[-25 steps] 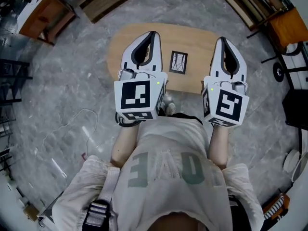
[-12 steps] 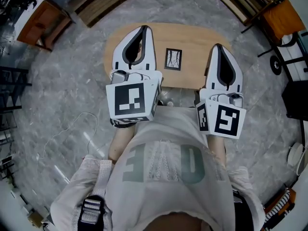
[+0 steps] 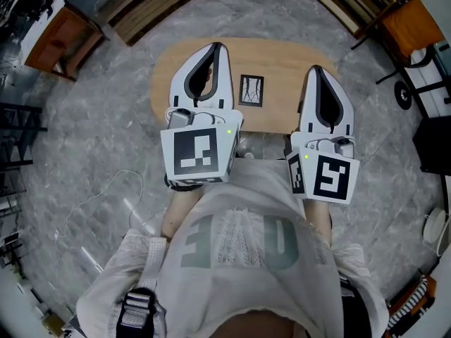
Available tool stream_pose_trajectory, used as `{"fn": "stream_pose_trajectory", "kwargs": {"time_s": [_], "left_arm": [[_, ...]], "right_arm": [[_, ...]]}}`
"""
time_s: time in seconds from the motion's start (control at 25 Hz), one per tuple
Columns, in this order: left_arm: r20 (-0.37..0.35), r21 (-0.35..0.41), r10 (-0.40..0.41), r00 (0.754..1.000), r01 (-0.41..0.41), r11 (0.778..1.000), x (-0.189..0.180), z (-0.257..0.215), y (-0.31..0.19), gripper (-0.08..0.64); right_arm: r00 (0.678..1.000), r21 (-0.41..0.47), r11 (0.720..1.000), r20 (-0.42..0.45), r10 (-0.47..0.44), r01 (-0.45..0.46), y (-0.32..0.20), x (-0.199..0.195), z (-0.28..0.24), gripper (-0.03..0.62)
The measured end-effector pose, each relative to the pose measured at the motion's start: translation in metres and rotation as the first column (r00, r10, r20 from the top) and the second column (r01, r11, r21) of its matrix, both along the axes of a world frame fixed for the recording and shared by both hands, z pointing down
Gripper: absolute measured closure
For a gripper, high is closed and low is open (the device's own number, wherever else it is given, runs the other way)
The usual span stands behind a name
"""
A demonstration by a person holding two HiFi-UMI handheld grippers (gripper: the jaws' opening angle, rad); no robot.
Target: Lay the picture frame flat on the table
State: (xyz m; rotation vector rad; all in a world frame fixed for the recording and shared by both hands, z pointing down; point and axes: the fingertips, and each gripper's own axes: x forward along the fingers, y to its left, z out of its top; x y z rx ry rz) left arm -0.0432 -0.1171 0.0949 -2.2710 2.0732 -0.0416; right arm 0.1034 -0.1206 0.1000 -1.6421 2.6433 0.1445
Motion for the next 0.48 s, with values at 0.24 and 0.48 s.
{"fn": "stream_pose_trajectory", "kwargs": {"time_s": [0.24, 0.48], "left_arm": [[0.016, 0.023, -0.029, 0.999, 0.029, 0.999, -0.0045, -0.0041, 0.0004, 0.551], [0.012, 0.038, -0.034, 0.999, 0.034, 0.999, -0.0058, -0.0078, 0.0006, 0.551]], "right_arm": [[1.0, -0.013, 1.0, 0.001, -0.019, 0.019, -0.0018, -0.0045, 0.0062, 0.586], [1.0, -0.019, 0.999, 0.0, -0.026, 0.026, -0.0025, -0.0059, 0.0071, 0.586]]}}
